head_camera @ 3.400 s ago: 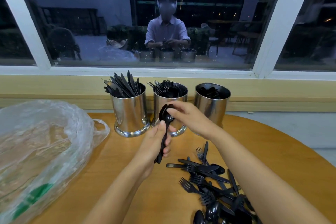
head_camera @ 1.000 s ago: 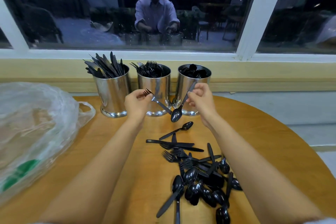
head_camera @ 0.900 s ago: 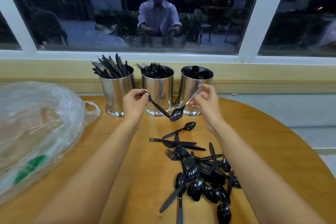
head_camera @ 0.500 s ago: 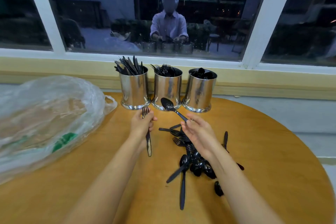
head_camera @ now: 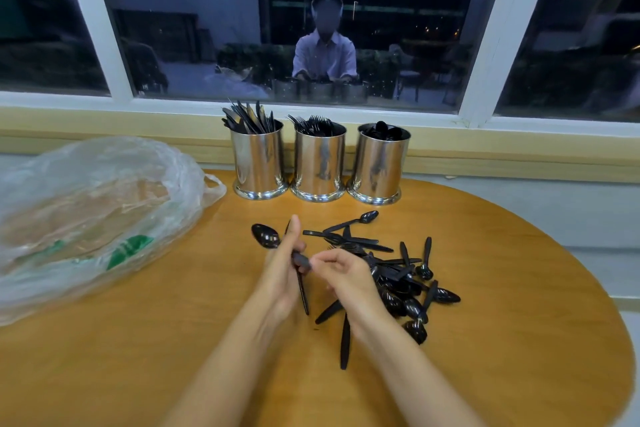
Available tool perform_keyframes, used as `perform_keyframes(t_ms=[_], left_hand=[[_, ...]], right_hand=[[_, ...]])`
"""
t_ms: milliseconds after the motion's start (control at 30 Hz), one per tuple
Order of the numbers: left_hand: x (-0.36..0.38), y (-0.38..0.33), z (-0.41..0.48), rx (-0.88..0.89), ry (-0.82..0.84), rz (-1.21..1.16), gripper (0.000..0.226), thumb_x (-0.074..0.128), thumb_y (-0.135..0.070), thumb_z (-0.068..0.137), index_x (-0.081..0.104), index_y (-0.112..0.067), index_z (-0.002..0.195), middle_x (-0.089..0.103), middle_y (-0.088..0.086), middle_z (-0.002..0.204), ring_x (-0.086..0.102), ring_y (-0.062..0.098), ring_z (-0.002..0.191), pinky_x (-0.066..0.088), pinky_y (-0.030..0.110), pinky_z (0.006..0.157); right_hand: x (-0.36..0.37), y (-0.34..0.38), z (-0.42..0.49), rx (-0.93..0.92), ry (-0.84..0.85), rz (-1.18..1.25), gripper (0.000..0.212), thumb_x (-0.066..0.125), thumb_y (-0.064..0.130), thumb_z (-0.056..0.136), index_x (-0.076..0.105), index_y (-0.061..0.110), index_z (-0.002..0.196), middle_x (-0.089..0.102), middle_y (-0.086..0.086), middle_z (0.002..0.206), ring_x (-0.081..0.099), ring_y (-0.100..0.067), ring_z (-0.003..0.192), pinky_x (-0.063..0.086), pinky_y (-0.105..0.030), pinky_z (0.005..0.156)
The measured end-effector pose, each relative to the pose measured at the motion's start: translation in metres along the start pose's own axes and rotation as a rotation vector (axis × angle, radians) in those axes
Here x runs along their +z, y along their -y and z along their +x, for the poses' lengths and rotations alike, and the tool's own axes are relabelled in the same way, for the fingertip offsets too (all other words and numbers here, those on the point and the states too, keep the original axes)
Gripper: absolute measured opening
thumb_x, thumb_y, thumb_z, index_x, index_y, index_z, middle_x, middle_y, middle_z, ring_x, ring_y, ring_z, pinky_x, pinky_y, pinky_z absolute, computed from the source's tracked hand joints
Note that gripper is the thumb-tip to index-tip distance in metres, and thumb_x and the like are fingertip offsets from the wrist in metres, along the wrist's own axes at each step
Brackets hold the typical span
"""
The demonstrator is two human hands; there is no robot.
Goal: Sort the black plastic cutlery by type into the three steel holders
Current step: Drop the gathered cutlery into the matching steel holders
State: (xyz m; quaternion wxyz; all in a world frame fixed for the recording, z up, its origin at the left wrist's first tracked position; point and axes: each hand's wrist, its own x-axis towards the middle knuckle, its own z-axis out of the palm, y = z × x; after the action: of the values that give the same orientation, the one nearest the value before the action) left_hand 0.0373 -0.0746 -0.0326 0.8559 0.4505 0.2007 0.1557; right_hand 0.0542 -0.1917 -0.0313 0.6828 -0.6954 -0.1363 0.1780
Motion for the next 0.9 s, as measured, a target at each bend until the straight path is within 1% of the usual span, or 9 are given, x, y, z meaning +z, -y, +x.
perform_keyframes(t_ms=[100,233,300,400,533,633,700,800,900], left_hand=[[-0.003,0.003,0.006,-0.07,0.021,-0.077,0.038,0.056,-0.026,0.097,0.058,-0.001,0.125,0.05,-0.001,0.071,0.043,0.011,0.064,0.044,0.027,0.064],[-0.007,-0.012,0.011,-0.23,0.289,-0.106,0.023,0.05,-0.01,0.096,0.059,-0.001,0.114,0.049,0.001,0.069,0.039,0.007,0.053,0.036,0.018,0.047],[-0.005,-0.016,0.01,-0.347,0.452,-0.021,0.016,0.052,-0.008,0.093,0.061,-0.002,0.105,0.047,0.002,0.071,0.038,0.007,0.055,0.035,0.017,0.048],[0.0,-0.016,0.012,-0.48,0.608,0.052,0.013,0.053,-0.006,0.094,0.064,-0.002,0.099,0.048,0.004,0.073,0.04,0.008,0.058,0.037,0.017,0.052],[0.003,-0.011,0.022,-0.569,0.745,0.11,0.013,0.053,-0.01,0.098,0.065,-0.006,0.098,0.05,0.003,0.077,0.041,0.007,0.061,0.037,0.017,0.057],[0.007,-0.004,0.03,-0.489,0.682,0.236,0.012,0.061,-0.017,0.095,0.07,-0.009,0.095,0.056,0.004,0.079,0.047,0.01,0.065,0.044,0.023,0.063],[0.006,0.001,0.036,-0.383,0.555,0.375,0.024,0.067,-0.025,0.089,0.066,-0.007,0.104,0.063,0.004,0.08,0.056,0.013,0.068,0.051,0.03,0.069],[0.008,0.004,0.043,-0.356,0.511,0.356,0.03,0.058,-0.025,0.094,0.061,-0.003,0.114,0.067,0.006,0.079,0.063,0.015,0.069,0.057,0.036,0.077],[0.015,0.009,0.043,-0.33,0.469,0.292,0.027,0.043,-0.018,0.104,0.061,0.0,0.114,0.06,0.004,0.07,0.058,0.014,0.064,0.056,0.034,0.075]], right_hand=[[0.003,-0.004,0.005,-0.101,0.039,-0.135,0.006,0.072,0.019,0.086,0.074,0.015,0.09,0.072,-0.001,0.092,0.064,-0.013,0.088,0.05,-0.013,0.073],[-0.019,0.012,0.035,-0.135,-0.066,-0.139,0.016,0.068,0.034,0.088,0.069,0.022,0.098,0.067,-0.004,0.102,0.06,-0.015,0.098,0.046,-0.014,0.078],[-0.028,0.026,0.049,-0.129,0.084,-0.164,0.024,0.065,0.037,0.089,0.067,0.026,0.11,0.066,-0.001,0.107,0.061,-0.009,0.095,0.049,-0.017,0.08],[-0.03,0.04,0.065,-0.115,0.286,-0.283,0.027,0.066,0.037,0.089,0.068,0.028,0.114,0.069,-0.002,0.103,0.06,-0.009,0.078,0.047,-0.016,0.059],[-0.026,0.036,0.085,-0.225,0.379,-0.354,0.011,0.069,0.032,0.088,0.074,0.029,0.096,0.068,-0.017,0.087,0.057,-0.036,0.066,0.047,-0.047,0.056],[-0.028,0.036,0.094,-0.325,0.368,-0.407,0.009,0.068,0.019,0.09,0.073,0.011,0.088,0.059,-0.007,0.07,0.046,-0.008,0.051,0.04,-0.024,0.052],[-0.032,0.039,0.1,-0.395,0.326,-0.484,0.014,0.067,0.016,0.09,0.071,0.003,0.087,0.054,-0.006,0.066,0.039,-0.002,0.048,0.032,-0.012,0.05],[-0.037,0.034,0.111,-0.401,0.285,-0.545,0.016,0.069,0.019,0.089,0.07,0.003,0.086,0.053,-0.007,0.064,0.04,-0.003,0.048,0.037,-0.021,0.049],[-0.04,0.026,0.115,-0.317,0.283,-0.489,0.011,0.072,0.026,0.086,0.07,0.021,0.096,0.06,0.0,0.073,0.051,-0.006,0.056,0.046,-0.029,0.048]])
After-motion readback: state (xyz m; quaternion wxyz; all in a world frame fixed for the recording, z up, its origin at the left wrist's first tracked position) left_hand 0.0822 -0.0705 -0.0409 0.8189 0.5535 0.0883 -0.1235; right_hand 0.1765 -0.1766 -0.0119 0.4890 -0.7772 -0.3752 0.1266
